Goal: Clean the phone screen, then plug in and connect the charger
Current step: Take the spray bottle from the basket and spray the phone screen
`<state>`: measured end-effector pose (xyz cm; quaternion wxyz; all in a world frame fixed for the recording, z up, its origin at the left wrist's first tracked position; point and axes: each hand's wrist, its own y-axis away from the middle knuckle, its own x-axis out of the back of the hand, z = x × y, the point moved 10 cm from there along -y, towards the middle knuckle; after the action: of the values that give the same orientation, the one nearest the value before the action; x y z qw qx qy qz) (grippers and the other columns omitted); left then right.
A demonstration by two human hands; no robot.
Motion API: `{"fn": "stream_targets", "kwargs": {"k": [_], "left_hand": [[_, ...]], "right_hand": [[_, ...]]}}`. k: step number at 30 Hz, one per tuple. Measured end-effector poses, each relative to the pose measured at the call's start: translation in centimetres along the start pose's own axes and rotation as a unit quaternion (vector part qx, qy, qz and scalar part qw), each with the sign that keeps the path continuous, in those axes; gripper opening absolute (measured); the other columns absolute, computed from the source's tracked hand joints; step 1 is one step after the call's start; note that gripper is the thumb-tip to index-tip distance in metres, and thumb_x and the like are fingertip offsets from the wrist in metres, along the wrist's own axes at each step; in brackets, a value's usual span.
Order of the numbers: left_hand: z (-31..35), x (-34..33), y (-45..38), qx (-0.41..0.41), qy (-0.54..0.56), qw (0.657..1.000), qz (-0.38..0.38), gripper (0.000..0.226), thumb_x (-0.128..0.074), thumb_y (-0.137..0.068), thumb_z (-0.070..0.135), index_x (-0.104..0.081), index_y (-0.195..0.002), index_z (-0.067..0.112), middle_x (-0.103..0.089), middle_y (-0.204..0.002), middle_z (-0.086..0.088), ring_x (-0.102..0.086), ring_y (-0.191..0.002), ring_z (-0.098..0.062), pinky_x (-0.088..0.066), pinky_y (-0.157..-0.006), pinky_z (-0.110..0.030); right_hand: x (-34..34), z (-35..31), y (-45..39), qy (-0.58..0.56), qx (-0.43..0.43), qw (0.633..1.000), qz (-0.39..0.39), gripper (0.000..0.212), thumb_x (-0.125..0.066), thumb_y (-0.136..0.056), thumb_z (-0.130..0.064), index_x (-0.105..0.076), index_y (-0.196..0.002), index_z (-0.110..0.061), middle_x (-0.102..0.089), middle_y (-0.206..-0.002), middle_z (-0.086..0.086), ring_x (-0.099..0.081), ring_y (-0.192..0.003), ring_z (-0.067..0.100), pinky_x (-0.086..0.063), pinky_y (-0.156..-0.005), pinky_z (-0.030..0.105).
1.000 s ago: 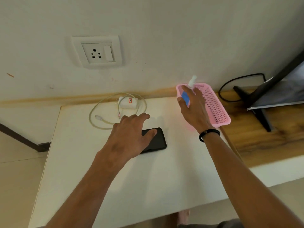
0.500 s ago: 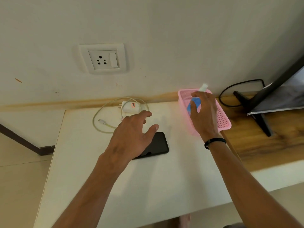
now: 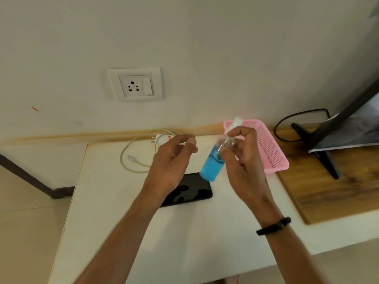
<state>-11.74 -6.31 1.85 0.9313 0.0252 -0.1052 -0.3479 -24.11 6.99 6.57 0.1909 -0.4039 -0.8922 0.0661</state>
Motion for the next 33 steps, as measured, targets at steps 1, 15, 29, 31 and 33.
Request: {"fn": "stream_targets", "kwargs": {"k": [1,15,29,31,33], "left_hand": [[-0.3,-0.3,0.1,0.026,0.031,0.999,-0.013,0.031,-0.053,-0.101,0.053,-0.069,-0.121,0.036,-0.077,-0.103,0.017,-0.069,-0.103,-0.005,-0.055,-0.099,-0.037],[-0.1,-4.5,1.9,0.076,0.183,0.964,-0.174,0.036,-0.051,-0.105,0.044,-0.077,-0.119,0.022,-0.064,-0.127,-0.025,-0.055,-0.092,-0.026,-0.055,-0.077,-0.036],[-1.0,-5.3,2.5,0.111,0.266,0.946,-0.151,0.044,-0.052,-0.101,0.057,-0.079,-0.103,0.023,-0.069,-0.080,0.003,-0.052,-0.049,-0.006,-0.043,-0.047,-0.025],[-0.7,-5.1,2.6,0.099,0.255,0.950,-0.151,0.042,-0.051,-0.101,0.057,-0.080,-0.095,0.027,-0.067,-0.072,0.004,-0.049,-0.048,-0.007,-0.042,-0.046,-0.025],[-0.4,-5.0,2.7,0.094,0.236,0.956,-0.144,0.043,-0.049,-0.101,0.058,-0.079,-0.096,0.027,-0.065,-0.066,0.004,-0.051,-0.052,-0.008,-0.043,-0.047,-0.025]], "right_hand": [[-0.7,0.4,1.1,-0.041,-0.027,0.999,-0.017,0.026,-0.053,-0.102,-0.010,-0.040,-0.118,-0.025,-0.066,-0.112,-0.006,-0.071,-0.104,0.006,-0.057,-0.073,0.013],[-5.0,4.0,4.1,-0.181,-0.224,0.955,-0.067,0.036,-0.051,-0.095,-0.063,-0.074,-0.079,-0.040,-0.074,-0.074,-0.002,-0.072,-0.061,0.009,-0.056,-0.055,0.019],[-6.2,3.1,3.4,-0.178,-0.166,0.961,-0.131,0.027,-0.047,-0.101,-0.063,-0.069,-0.109,-0.048,-0.074,-0.081,0.003,-0.070,-0.067,0.016,-0.060,-0.063,0.026],[-6.2,3.1,3.4,-0.184,-0.167,0.960,-0.132,0.031,-0.047,-0.102,-0.061,-0.069,-0.108,-0.040,-0.070,-0.076,0.005,-0.067,-0.065,0.017,-0.060,-0.062,0.028],[-6.1,3.0,3.5,-0.178,-0.165,0.963,-0.119,0.029,-0.047,-0.101,-0.063,-0.070,-0.107,-0.046,-0.073,-0.081,0.005,-0.070,-0.066,0.016,-0.060,-0.062,0.027]]}}
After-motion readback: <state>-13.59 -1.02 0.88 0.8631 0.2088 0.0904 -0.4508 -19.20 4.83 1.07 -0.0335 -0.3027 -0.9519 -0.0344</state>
